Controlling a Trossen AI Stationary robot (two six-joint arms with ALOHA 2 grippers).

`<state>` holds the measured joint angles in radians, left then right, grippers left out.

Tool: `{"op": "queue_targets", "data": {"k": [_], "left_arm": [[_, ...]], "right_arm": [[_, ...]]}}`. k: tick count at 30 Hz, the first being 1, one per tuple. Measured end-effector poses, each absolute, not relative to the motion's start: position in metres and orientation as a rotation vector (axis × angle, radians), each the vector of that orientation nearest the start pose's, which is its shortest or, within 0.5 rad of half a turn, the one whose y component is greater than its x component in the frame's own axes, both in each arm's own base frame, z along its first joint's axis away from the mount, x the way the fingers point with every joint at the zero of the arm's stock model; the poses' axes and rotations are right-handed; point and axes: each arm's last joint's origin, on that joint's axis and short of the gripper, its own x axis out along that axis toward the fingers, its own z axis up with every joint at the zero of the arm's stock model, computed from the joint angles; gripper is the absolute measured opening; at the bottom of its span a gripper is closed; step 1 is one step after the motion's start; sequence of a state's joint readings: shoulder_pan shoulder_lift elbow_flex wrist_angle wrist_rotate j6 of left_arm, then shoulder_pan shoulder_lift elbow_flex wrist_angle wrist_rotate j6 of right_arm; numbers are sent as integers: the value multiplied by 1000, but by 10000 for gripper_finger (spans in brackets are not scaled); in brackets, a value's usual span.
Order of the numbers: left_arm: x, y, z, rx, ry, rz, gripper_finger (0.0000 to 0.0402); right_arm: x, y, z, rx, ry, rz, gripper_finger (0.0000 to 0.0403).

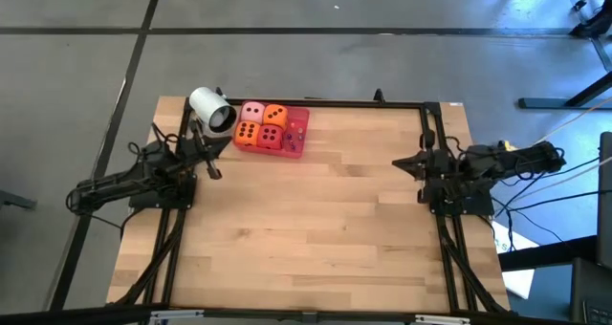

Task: Pick & Place Dice
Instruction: Return to Home Position

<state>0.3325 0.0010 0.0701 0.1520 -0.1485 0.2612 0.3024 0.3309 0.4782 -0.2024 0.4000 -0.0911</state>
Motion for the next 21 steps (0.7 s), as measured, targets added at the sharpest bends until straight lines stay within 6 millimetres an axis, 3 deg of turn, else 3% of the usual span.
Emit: {"op": "queue_targets", "data": {"k": [8,14,21], "left_arm": [[86,33,197,236,-168,446,3],[87,30,197,219,-183,341,1],[87,29,197,223,-180,309,1]], "right_arm": [[86,18,249,-118,-72,-13,4],[91,24,226,-187,-160,147,4],[96,26,203,-186,-143,143,4]]}}
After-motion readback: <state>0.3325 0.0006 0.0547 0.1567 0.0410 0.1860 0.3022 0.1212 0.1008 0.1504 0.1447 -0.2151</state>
